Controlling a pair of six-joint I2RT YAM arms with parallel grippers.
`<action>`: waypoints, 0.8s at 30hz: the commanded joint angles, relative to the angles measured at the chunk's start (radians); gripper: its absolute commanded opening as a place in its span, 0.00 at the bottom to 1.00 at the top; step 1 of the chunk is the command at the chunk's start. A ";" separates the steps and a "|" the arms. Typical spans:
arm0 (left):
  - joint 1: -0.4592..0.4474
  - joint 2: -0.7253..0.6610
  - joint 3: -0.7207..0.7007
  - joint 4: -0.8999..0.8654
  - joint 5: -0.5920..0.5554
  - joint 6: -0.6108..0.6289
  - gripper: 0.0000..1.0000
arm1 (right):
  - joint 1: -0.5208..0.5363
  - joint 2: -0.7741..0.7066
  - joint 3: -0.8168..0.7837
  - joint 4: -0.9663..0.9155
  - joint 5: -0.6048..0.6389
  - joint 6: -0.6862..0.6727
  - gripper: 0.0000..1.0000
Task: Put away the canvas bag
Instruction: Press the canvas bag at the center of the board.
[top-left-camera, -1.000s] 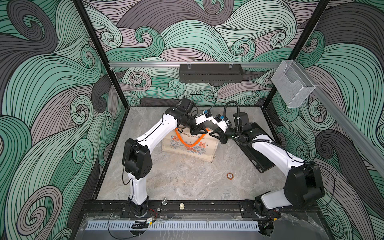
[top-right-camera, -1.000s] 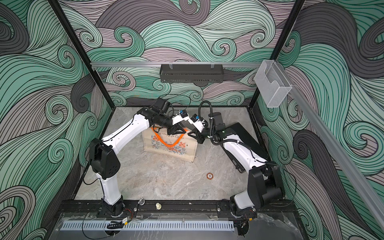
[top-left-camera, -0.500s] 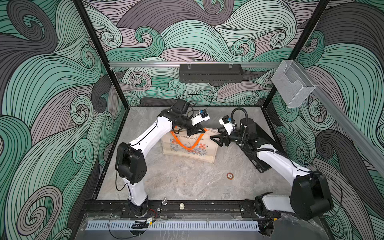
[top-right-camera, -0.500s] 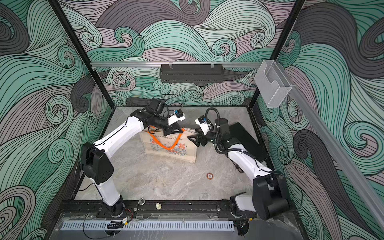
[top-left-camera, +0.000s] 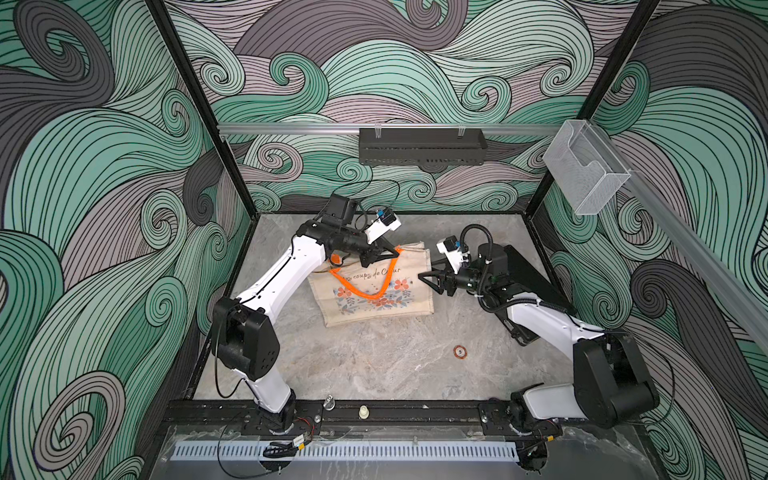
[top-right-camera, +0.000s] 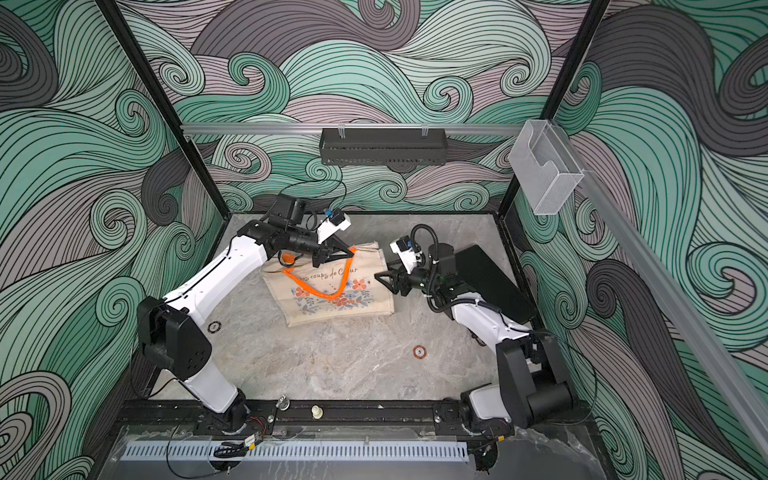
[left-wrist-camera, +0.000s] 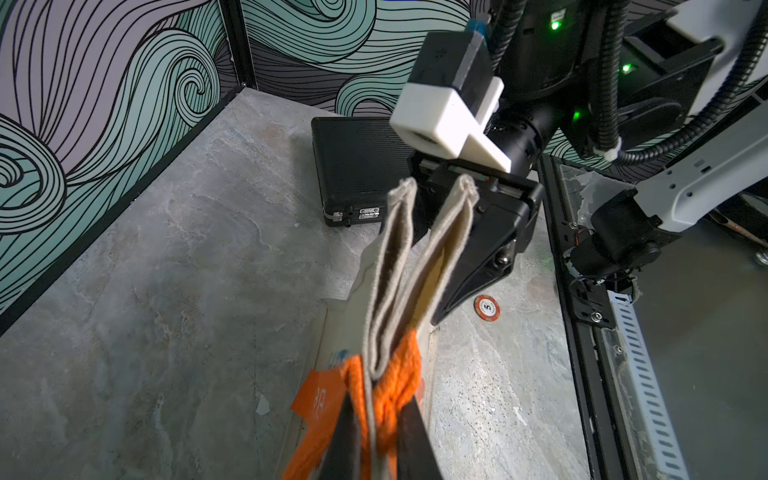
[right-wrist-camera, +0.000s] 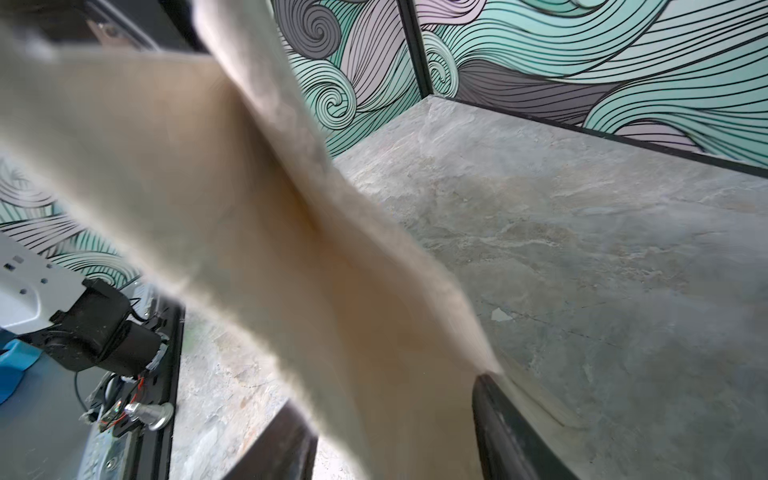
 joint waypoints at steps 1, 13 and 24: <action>0.006 -0.035 0.018 0.026 0.047 -0.003 0.00 | 0.013 0.024 0.005 0.039 -0.044 -0.020 0.41; -0.061 0.031 0.021 -0.052 -0.015 0.040 0.36 | 0.082 0.050 0.054 -0.058 0.050 -0.064 0.00; -0.161 0.183 0.188 -0.203 -0.234 0.127 0.28 | 0.089 0.066 0.070 -0.073 0.040 -0.046 0.00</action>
